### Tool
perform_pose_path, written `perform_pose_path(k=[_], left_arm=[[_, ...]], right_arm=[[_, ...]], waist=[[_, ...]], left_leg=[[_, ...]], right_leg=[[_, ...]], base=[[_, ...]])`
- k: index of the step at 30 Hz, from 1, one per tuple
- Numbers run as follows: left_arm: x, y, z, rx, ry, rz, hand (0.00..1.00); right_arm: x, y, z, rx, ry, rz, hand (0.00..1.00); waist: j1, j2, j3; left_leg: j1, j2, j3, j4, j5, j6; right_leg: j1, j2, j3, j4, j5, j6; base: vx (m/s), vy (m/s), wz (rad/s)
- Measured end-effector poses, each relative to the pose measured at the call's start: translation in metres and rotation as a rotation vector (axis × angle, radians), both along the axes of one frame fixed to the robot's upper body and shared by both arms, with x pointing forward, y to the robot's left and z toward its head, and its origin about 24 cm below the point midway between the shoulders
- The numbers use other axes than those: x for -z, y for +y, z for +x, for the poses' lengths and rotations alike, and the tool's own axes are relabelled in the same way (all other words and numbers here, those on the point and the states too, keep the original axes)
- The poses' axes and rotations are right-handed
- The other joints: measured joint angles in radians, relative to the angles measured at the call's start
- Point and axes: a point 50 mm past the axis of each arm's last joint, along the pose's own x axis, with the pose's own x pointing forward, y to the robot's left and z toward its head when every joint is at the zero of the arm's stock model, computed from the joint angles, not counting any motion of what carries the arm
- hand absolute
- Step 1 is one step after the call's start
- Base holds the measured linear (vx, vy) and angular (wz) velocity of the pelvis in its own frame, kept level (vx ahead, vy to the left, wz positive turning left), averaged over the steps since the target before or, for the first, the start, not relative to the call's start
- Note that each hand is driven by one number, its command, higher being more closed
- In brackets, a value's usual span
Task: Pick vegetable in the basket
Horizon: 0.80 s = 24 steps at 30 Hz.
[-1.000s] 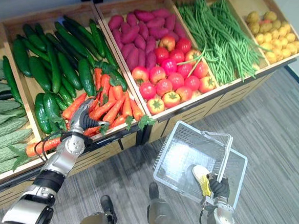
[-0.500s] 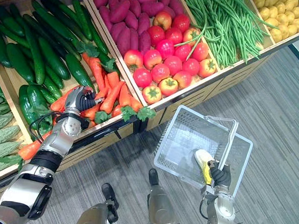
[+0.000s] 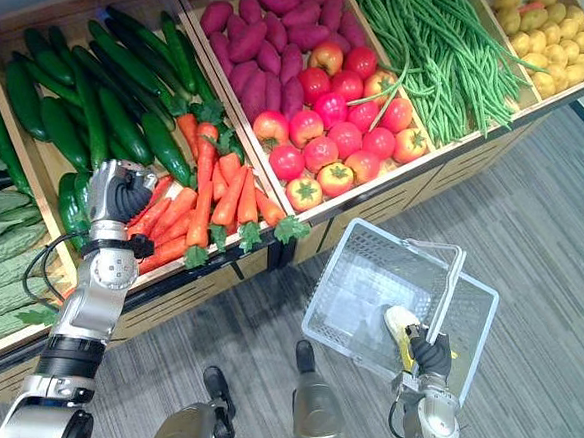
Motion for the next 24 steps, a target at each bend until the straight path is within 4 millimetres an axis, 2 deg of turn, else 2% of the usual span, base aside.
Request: perform_pose_path(k=[5,6,9,15,20,24], left_arm=[[-0.005,-0.008,-0.019,0.007,-0.091,-0.086,1.0],[-0.004,-0.008,-0.021,0.008,-0.099,-0.11,0.0],[0.002,-0.009,-0.027,0.007,-0.098,-0.188,0.0],[0.02,-0.015,-0.034,0.001,-0.049,-0.297,0.0],[0.034,-0.021,-0.032,0.002,0.014,-0.34,0.0],[0.055,-0.033,-0.028,0.039,0.131,-0.348,0.0]], right_arm=[[0.003,-0.001,-0.005,0.005,0.017,0.0,1.0],[0.004,-0.001,-0.008,0.007,0.023,0.0,1.0],[0.004,-0.001,-0.009,0.009,0.027,0.0,1.0],[0.002,-0.002,-0.013,0.008,0.029,-0.012,1.0],[0.003,-0.002,-0.014,0.01,0.037,-0.012,1.0],[0.005,-0.001,-0.016,0.014,0.048,-0.006,1.0]], waist=[[0.003,0.019,-0.018],[0.003,0.024,-0.029],[0.003,0.035,-0.049],[0.003,0.038,-0.079],[0.002,0.037,-0.088],[0.0,0.036,-0.089]], left_leg=[[0.034,0.0,-0.004,-0.031,0.012,-0.005],[0.036,0.0,-0.005,-0.039,0.014,-0.005],[0.037,-0.001,-0.01,-0.043,0.017,-0.006],[0.049,0.001,-0.012,-0.069,0.034,-0.01],[0.055,0.001,-0.004,-0.075,0.038,-0.012],[0.052,-0.001,0.003,-0.076,0.037,-0.012]], right_leg=[[0.024,0.004,-0.008,-0.003,0.0,0.0],[0.024,0.005,-0.009,-0.003,0.0,0.0],[0.026,0.004,-0.015,-0.004,0.0,0.0],[0.034,0.009,-0.019,-0.019,0.006,0.01],[0.034,0.011,-0.008,-0.022,0.008,0.013],[0.034,0.01,0.001,-0.04,0.017,0.018]], base=[[0.0,-0.007,0.02],[0.0,-0.006,0.05],[0.0,-0.003,0.03],[-0.01,-0.004,0.02],[-0.01,0.001,-0.05],[-0.01,0.004,-0.07]])
